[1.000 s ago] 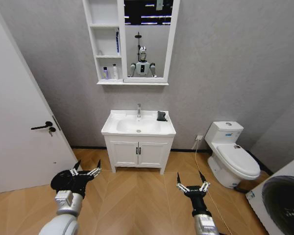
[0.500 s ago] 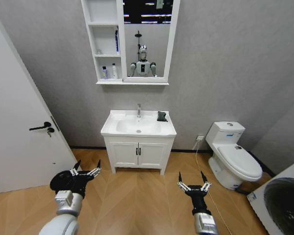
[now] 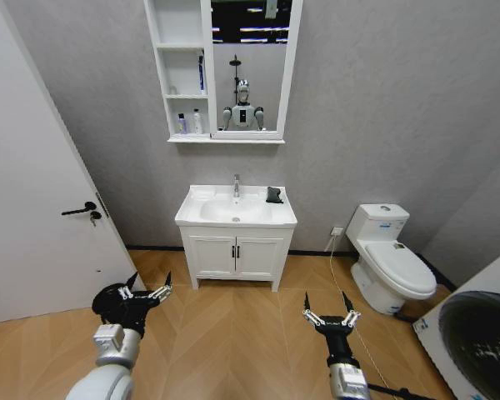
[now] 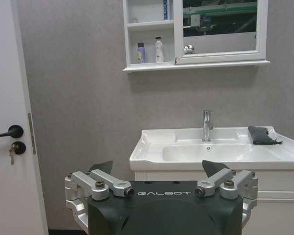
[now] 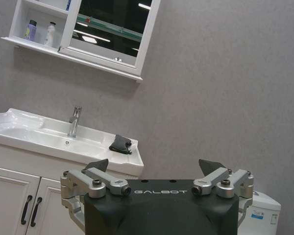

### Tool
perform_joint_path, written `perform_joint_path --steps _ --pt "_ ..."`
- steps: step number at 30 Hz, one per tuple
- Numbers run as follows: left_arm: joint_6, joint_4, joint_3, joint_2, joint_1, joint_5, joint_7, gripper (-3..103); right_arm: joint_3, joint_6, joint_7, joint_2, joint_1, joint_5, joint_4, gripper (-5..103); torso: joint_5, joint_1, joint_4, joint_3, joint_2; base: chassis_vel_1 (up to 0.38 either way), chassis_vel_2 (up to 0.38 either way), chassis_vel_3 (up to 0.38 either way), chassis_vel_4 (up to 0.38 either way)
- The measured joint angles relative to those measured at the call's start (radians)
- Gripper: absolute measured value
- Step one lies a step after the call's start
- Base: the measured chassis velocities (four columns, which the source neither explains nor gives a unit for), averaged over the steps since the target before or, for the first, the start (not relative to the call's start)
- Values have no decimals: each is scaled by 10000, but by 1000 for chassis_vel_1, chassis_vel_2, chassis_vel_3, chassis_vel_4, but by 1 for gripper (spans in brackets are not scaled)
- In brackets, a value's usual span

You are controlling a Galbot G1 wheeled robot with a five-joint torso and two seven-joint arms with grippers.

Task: Move facial cleanser and shampoo from washbasin to cabinet, then wipe washbasin with towel.

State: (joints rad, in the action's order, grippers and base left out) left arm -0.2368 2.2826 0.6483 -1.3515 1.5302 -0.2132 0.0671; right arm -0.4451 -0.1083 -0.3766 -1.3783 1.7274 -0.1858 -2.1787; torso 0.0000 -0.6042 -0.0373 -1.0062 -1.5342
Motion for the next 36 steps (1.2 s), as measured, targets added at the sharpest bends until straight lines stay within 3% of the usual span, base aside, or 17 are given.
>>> perform_joint_path --steps 36 --pt "0 0 0 0 -1 0 0 100 -93 213 183 64 -42 81 133 100 0 -2 0 -1 2 -12 -5 0 -11"
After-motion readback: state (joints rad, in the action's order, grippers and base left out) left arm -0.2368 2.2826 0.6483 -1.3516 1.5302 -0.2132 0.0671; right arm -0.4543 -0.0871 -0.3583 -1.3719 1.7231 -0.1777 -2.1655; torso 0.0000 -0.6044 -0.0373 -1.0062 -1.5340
